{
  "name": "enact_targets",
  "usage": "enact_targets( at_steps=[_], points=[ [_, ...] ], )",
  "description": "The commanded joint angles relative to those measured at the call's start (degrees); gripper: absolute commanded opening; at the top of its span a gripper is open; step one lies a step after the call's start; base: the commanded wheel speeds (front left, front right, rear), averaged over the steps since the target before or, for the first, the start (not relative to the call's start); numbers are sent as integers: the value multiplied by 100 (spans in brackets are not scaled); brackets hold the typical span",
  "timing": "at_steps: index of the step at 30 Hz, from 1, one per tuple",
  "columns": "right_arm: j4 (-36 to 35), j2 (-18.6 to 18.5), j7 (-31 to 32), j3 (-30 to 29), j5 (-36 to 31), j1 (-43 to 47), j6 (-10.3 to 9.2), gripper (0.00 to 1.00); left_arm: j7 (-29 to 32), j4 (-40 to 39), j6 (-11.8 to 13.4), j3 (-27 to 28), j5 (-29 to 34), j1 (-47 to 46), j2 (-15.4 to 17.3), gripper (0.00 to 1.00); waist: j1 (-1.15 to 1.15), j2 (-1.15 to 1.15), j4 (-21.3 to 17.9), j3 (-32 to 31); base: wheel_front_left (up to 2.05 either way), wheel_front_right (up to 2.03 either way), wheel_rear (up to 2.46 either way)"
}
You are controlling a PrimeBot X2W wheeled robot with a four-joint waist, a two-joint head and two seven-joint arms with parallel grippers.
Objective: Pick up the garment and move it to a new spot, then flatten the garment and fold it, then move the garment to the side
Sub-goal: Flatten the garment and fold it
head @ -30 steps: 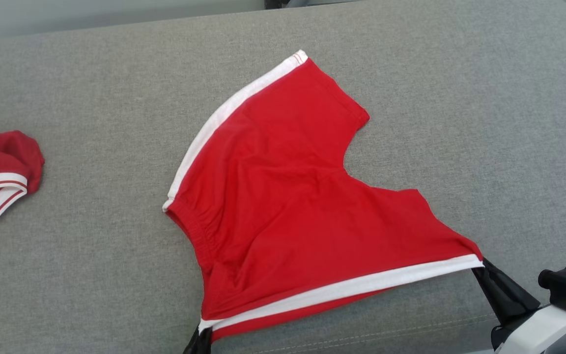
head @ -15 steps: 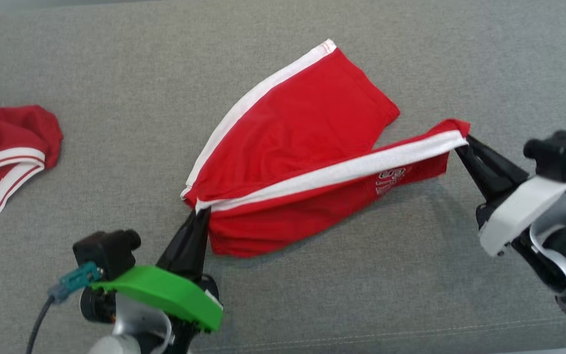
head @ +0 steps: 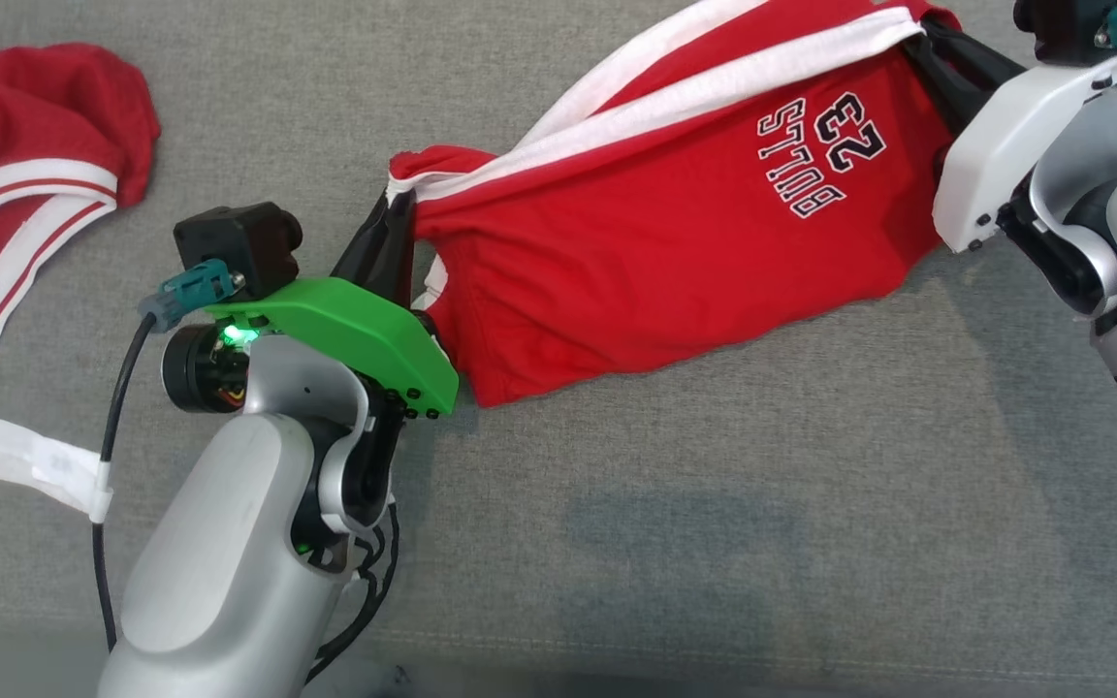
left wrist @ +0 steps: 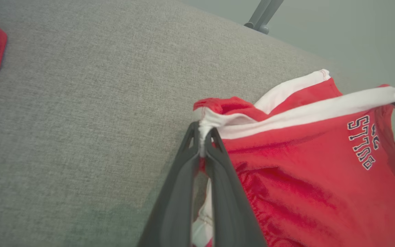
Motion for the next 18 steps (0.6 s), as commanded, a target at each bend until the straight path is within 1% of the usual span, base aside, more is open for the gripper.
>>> enact_targets(
  at_steps=[1,6,13,14,15,16,17,18],
  points=[
    [146,-10,-67,84,53,-166,-8,0,-57,125,32,12,86,-151,-4,0,0,0,393,400,0,0,0],
    [630,-59,-242,450,137,-578,-8,0,-173,363,-48,-67,167,-236,-30,0,0,0,477,424,0,0,0],
    [1056,-49,-515,802,216,-961,-8,0,-132,334,-152,-186,115,-229,-67,0,0,0,546,408,0,0,0],
    [1111,-26,-578,821,217,-1006,-8,10,-136,327,-156,-201,118,-235,-74,0,0,0,547,403,0,0,0],
    [1159,-7,-633,850,219,-1038,-8,46,-135,322,-147,-208,117,-239,-78,3,0,0,545,395,0,0,0],
    [1214,13,-695,867,222,-1072,-8,100,-132,313,-135,-211,115,-238,-79,5,0,0,539,385,0,0,0],
    [1275,33,-751,863,223,-1098,-8,100,-129,303,-114,-211,115,-224,-74,9,0,0,526,371,0,0,0],
    [1275,33,-751,863,223,-1098,-8,100,-129,303,-114,-211,115,-224,-74,9,0,0,526,371,0,0,0]
  ],
)
